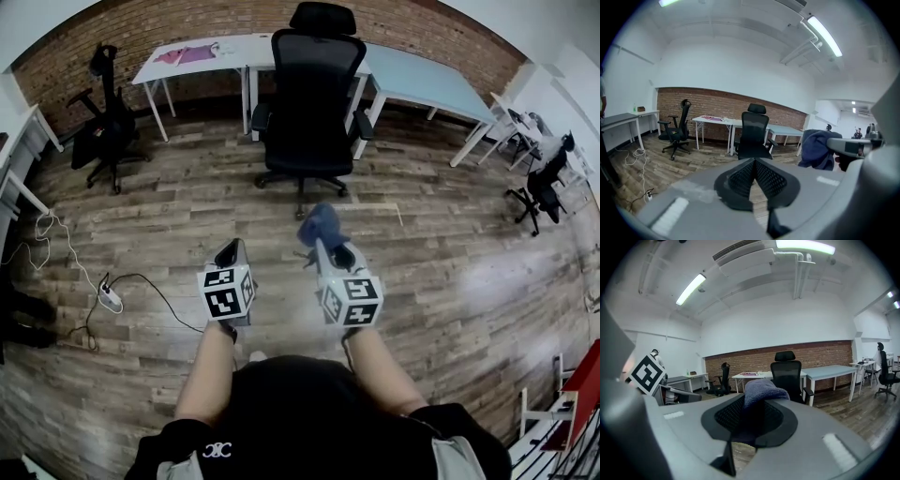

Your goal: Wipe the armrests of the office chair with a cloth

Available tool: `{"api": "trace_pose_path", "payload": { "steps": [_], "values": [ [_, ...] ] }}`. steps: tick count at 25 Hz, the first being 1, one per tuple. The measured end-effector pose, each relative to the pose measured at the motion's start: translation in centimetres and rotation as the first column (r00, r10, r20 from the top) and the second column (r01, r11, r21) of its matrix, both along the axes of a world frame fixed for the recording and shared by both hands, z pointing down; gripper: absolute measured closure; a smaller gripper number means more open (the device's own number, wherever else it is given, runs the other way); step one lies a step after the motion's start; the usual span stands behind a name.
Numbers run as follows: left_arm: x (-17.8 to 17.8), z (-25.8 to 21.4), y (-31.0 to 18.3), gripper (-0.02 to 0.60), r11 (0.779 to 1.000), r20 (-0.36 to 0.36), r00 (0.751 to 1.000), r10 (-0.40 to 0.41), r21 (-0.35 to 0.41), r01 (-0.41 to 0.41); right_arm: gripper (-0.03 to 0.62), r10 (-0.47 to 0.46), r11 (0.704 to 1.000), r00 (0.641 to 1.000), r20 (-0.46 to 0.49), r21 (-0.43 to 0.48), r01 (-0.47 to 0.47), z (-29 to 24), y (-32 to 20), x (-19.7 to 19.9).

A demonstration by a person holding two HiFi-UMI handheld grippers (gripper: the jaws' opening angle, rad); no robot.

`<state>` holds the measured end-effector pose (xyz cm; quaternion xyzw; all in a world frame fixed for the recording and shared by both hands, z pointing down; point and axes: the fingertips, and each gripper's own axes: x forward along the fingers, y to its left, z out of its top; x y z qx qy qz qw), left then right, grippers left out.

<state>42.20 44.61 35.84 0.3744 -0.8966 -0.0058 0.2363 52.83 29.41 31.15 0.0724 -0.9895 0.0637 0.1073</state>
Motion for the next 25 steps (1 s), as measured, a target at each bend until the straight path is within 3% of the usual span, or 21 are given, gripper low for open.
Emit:
{"api": "trace_pose_path", "payload": {
  "steps": [6, 11, 20, 25],
  "values": [
    [-3.3, 0.8, 4.7, 0.575, 1.0, 0.012, 1.0, 0.008, -0.013, -0.008, 0.511, 0.016, 1.0, 1.0, -0.027, 0.009, -0.016, 0.9, 4.0, -3.4],
    [-5.5, 1.7, 7.3, 0.575, 1.0, -0.024, 1.0, 0.016, 0.01, -0.016, 0.51, -0.013, 0.999, 0.997, -0.072, 0.04, 0.016, 1.9, 7.1, -5.7],
    [-10.1, 3.3, 7.8, 0.575, 0.999, -0.029, 0.999, 0.014, -0.03, -0.015, 0.51, -0.031, 0.999, 0.998, -0.052, 0.002, 0.032, 2.8, 6.8, -11.8],
    [-15.3, 3.5, 5.7, 0.575, 0.997, -0.01, 1.0, 0.016, -0.072, -0.017, 0.51, -0.058, 0.998, 0.998, -0.039, -0.024, 0.057, 3.5, 4.6, -18.1]
  ]
}}
